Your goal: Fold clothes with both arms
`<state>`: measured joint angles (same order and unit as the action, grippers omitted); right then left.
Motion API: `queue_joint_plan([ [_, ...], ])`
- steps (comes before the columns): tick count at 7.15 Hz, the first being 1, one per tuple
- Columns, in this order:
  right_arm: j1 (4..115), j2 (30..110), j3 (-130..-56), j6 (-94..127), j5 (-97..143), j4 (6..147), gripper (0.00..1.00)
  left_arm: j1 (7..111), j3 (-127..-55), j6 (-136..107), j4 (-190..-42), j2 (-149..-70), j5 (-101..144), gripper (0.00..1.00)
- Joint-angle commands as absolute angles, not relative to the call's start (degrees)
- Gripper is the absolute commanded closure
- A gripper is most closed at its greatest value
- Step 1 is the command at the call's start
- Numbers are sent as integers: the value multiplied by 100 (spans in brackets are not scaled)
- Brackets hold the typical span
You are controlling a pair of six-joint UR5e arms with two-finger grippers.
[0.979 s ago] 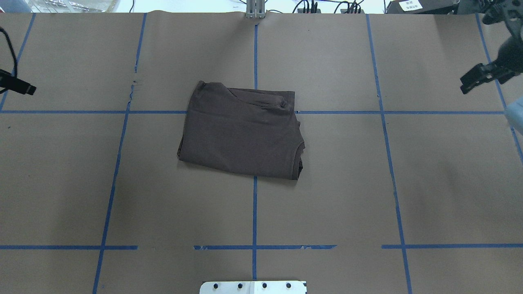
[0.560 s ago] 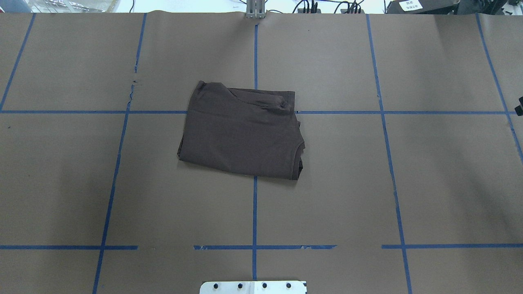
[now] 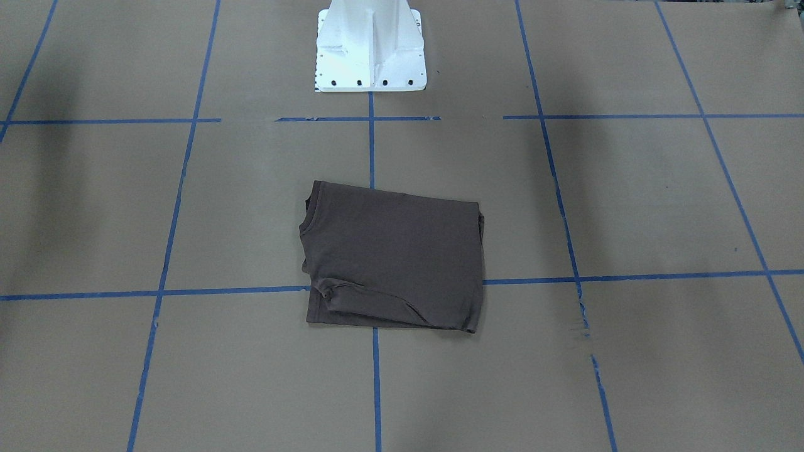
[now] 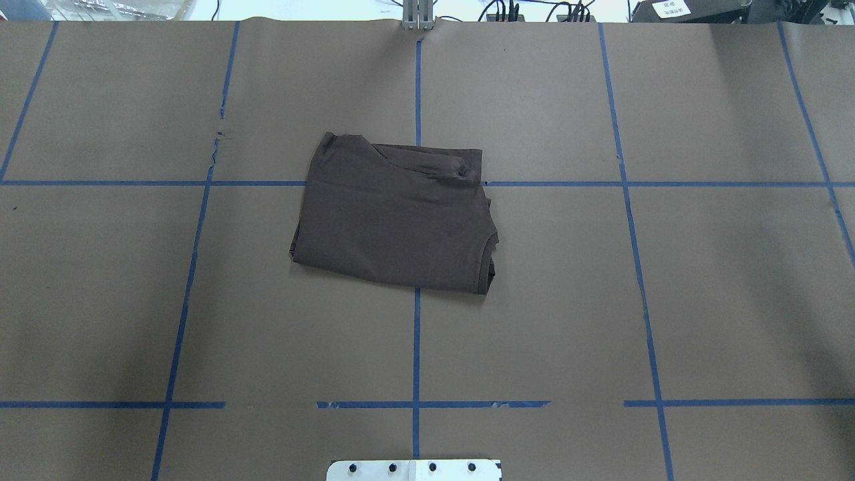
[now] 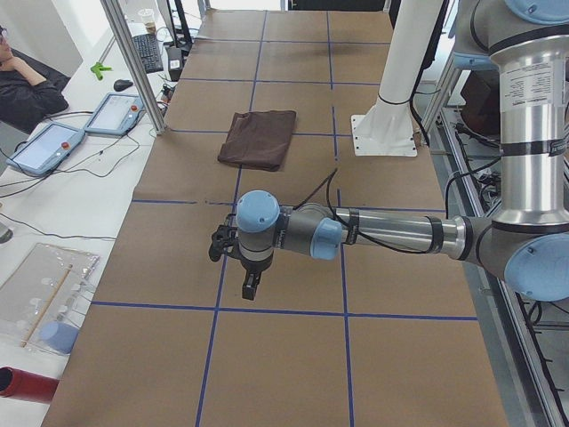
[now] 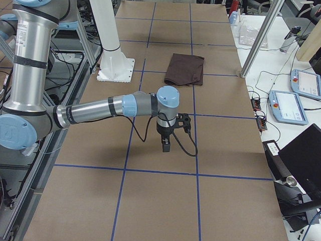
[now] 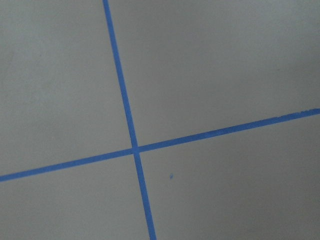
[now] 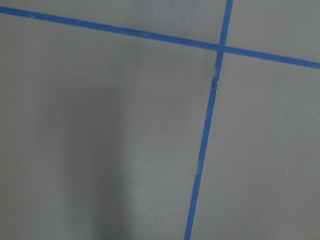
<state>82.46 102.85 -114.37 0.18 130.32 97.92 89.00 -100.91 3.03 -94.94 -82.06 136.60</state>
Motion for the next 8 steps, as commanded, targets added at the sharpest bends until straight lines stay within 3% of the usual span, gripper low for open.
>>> queue_joint_plan([
  [1,8323,10756,-11452,9,13034,9730,0,9403,-10046,1428,-8800,-8087,13729,0],
  [8,9053,11118,-11391,26,13316,9369,0,9396,-10335,1450,-8859,-8016,12990,0],
])
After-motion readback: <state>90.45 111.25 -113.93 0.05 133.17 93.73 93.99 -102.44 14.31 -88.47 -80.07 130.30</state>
